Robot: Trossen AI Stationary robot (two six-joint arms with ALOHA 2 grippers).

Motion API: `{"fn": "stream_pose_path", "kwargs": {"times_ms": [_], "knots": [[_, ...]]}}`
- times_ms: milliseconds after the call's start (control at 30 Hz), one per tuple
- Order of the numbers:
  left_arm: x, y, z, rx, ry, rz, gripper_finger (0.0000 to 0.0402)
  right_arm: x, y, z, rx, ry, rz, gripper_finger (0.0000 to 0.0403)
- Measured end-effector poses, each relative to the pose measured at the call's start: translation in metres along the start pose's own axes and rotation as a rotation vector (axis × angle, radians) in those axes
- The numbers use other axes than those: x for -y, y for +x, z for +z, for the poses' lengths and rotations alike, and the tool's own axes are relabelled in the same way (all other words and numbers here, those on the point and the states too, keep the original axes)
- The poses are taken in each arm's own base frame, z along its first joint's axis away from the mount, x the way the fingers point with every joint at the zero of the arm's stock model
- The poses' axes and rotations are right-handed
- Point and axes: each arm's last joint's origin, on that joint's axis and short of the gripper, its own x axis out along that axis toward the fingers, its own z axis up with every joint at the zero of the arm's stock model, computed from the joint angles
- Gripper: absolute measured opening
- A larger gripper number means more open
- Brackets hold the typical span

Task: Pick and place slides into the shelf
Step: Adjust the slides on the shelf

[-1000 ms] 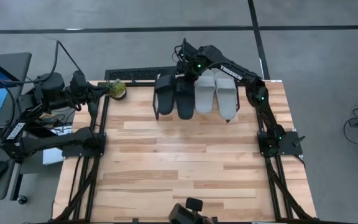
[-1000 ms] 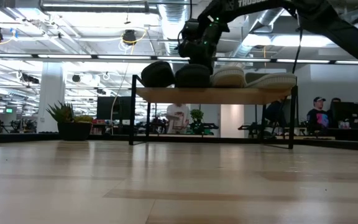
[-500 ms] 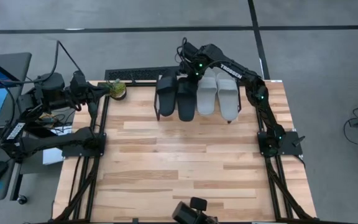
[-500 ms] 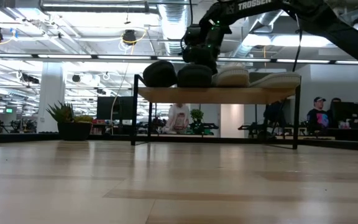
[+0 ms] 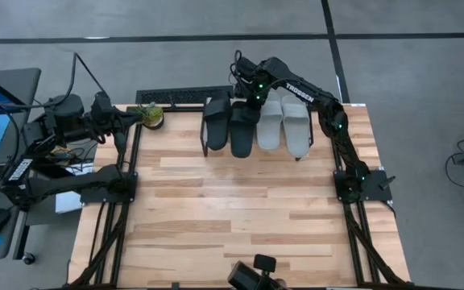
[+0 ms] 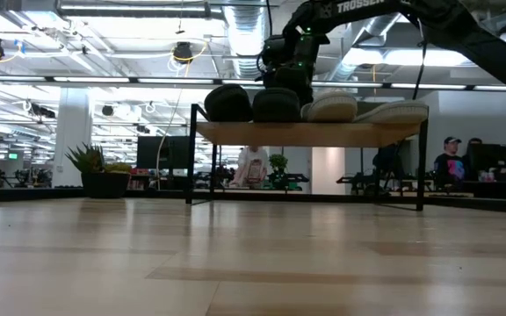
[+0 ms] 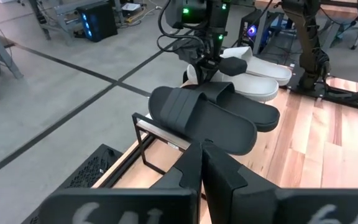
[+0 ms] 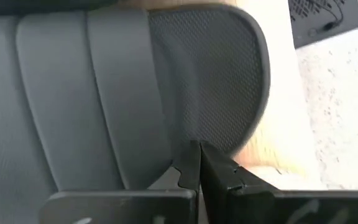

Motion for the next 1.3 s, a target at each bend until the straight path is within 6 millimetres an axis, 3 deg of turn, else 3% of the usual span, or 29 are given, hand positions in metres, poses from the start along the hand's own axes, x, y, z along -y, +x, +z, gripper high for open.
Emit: {"fn": "stream_pose_path", "kwargs": {"times_ms": [333, 533, 633, 833, 1000, 1300], "knots": [[0.0, 0.0, 0.0, 0.0, 0.0, 0.0, 0.0, 0.003, -0.02, -0.01, -0.01, 0.016, -0.054, 0.0], [0.0, 0.0, 0.0, 0.0, 0.001, -0.001, 0.0, -0.003, -0.046, -0.008, 0.116, 0.019, -0.087, 0.0], [0.0, 0.0, 0.0, 0.0, 0.001, -0.001, 0.0, -0.017, -0.061, -0.007, 0.177, 0.009, -0.059, 0.0], [0.0, 0.0, 0.0, 0.0, 0.001, 0.0, 0.0, -0.069, -0.082, -0.002, 0.238, -0.084, 0.007, 0.0], [0.0, 0.0, 0.0, 0.0, 0.002, 0.0, 0.0, -0.109, -0.078, 0.004, 0.216, -0.15, 0.0, 0.0], [-0.001, 0.0, -0.003, -0.032, 0.08, 0.032, 0.0, -0.131, -0.085, 0.001, 0.196, -0.062, -0.15, 0.0]]}}
